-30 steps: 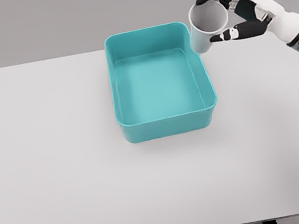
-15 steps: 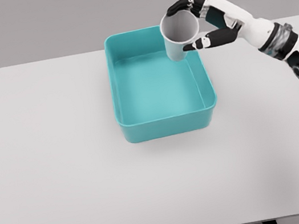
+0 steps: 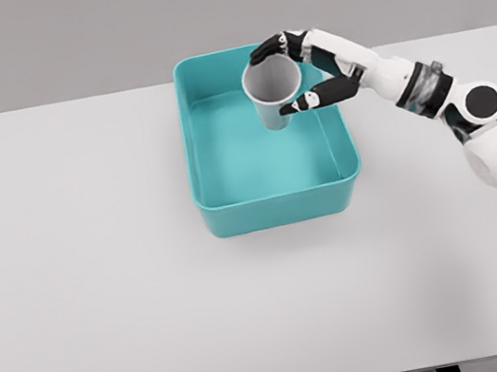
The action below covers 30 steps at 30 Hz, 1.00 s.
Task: Put the paper cup into the basket with your right arm
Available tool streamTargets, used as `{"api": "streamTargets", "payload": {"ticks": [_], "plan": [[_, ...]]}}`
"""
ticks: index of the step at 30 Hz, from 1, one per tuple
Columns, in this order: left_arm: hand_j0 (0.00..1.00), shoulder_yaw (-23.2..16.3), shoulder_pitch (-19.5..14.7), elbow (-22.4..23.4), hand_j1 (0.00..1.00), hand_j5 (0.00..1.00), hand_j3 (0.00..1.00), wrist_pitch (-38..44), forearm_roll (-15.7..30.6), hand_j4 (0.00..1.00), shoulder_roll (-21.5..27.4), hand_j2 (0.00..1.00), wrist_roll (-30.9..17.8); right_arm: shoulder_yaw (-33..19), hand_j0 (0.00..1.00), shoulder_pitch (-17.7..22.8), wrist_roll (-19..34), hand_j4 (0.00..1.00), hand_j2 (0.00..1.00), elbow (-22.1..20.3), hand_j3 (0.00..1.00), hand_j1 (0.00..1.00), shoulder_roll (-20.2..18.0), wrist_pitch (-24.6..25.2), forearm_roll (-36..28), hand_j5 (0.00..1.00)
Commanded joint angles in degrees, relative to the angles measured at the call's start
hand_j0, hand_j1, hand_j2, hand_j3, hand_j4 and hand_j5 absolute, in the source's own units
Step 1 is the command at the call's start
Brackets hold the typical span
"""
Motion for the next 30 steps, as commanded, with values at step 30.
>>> {"api": "streamTargets", "payload": {"ticks": [30], "plan": [[1.00,0.0,0.0,0.0,1.00,1.00,1.00,0.0,0.0,1.00,0.0,1.00,0.0,1.4,0.68,-8.7,0.0,0.68,0.68,-3.9,0.68,0.68,8.2,19.3,50.2,0.68]]}}
